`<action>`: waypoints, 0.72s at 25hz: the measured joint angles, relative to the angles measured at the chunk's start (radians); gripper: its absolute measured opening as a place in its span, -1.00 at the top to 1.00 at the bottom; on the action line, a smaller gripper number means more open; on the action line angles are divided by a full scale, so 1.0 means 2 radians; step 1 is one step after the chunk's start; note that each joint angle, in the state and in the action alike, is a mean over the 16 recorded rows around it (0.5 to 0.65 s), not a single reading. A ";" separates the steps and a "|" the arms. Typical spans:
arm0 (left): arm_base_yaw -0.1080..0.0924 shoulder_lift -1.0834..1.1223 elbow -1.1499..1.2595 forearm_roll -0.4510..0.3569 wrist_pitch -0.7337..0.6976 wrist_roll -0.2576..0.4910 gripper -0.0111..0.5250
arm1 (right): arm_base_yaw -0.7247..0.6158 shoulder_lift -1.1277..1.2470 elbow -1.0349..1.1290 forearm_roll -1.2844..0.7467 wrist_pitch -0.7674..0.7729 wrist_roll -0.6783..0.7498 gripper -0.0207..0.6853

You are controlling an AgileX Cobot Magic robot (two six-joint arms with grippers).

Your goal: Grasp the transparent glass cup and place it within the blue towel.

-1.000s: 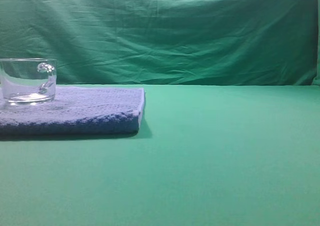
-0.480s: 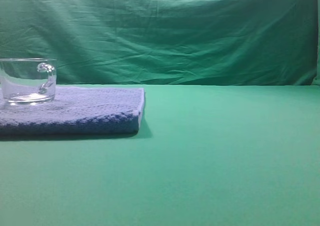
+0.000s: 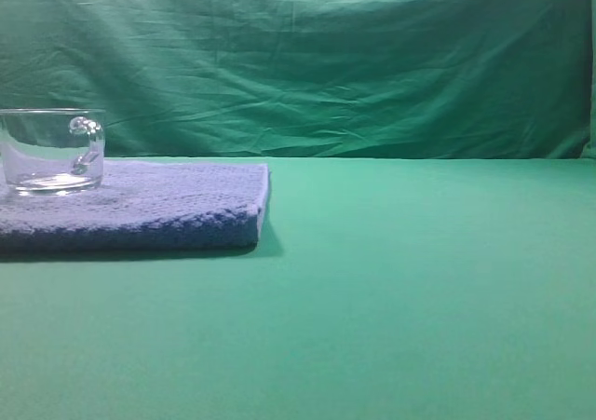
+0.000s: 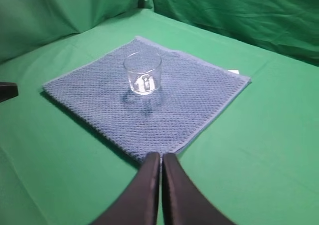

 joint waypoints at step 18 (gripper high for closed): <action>0.000 0.000 0.000 0.000 0.000 0.000 0.96 | -0.264 -0.186 0.184 -0.043 -0.055 0.019 0.94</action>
